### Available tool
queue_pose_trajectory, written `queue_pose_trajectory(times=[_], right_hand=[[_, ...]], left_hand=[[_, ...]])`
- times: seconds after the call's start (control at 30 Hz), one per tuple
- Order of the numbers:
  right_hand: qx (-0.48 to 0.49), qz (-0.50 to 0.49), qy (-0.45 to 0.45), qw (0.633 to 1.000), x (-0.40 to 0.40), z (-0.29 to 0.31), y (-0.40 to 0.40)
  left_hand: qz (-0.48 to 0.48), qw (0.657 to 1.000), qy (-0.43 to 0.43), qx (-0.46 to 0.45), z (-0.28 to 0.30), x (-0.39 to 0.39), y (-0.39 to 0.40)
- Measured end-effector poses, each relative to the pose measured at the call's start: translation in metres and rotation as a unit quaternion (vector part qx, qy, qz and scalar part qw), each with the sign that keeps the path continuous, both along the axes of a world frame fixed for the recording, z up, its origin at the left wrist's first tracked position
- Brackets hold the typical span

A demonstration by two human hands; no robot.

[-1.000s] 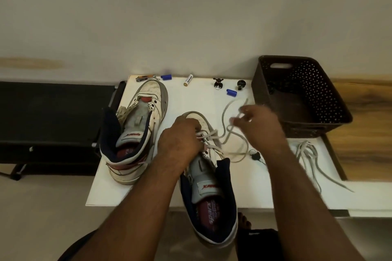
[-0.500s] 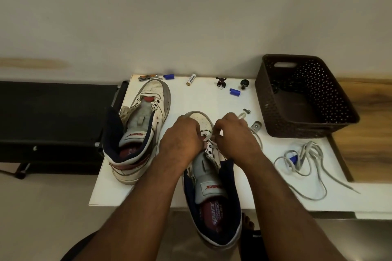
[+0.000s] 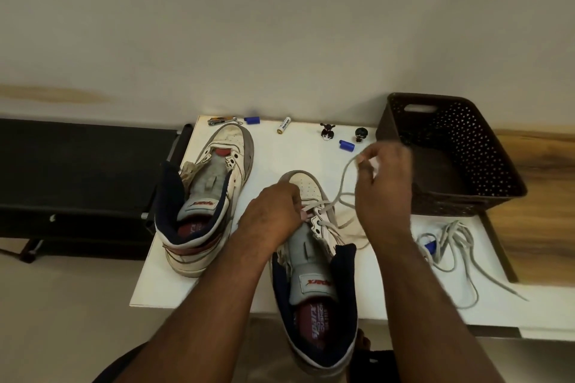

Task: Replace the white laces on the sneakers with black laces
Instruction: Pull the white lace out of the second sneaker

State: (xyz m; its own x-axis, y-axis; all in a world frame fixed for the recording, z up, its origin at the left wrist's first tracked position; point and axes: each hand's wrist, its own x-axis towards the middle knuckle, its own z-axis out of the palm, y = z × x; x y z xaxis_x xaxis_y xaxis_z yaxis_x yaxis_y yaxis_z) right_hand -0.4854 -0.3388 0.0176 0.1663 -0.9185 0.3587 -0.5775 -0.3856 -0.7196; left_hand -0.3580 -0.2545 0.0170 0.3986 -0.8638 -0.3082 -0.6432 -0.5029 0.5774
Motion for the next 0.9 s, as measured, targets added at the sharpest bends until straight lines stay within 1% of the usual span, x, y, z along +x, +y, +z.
queue_pose_trajectory(times=[0.03,0.1,0.13,0.17,0.23,0.27,0.33,0.47,0.6,0.77,0.83,0.9], right_hand=[[0.049,0.04,0.031,0.998,0.001,-0.004,0.0],[0.138,0.119,0.107,0.977,-0.001,-0.009,0.0],[0.15,0.154,0.163,0.963,-0.001,-0.011,0.001],[0.142,0.182,0.218,0.948,-0.001,-0.013,0.002],[0.126,0.214,0.294,0.923,0.002,-0.014,0.004],[0.136,0.221,0.302,0.917,0.002,-0.014,0.004],[0.163,0.217,0.288,0.918,0.002,-0.014,0.005],[0.149,0.182,0.272,0.933,0.001,-0.011,0.005],[0.195,0.162,0.321,0.912,-0.005,-0.01,-0.001],[0.208,0.141,0.334,0.908,-0.009,0.004,-0.005],[0.24,0.172,0.317,0.901,-0.009,0.005,-0.005],[0.283,0.213,0.257,0.899,-0.012,0.01,-0.002]], left_hand=[[0.002,1.0,-0.003,-0.002,0.0,0.0,0.001],[0.01,1.0,-0.007,-0.003,0.0,0.001,0.0],[0.015,1.0,-0.006,-0.006,-0.001,0.001,0.0],[0.019,1.0,-0.008,-0.009,-0.001,0.002,-0.001],[0.02,1.0,-0.008,-0.005,-0.001,0.001,-0.001],[0.019,1.0,-0.007,-0.003,-0.002,0.001,-0.001],[0.015,1.0,-0.004,0.005,-0.002,0.001,0.0],[0.021,1.0,-0.013,-0.003,-0.003,0.007,0.001],[0.046,0.998,-0.025,-0.019,-0.003,0.013,0.004],[0.046,0.998,-0.037,-0.033,0.0,0.013,0.005],[0.037,0.998,-0.042,-0.04,0.002,0.011,0.005],[0.031,0.998,-0.047,-0.042,0.001,0.01,0.006]])
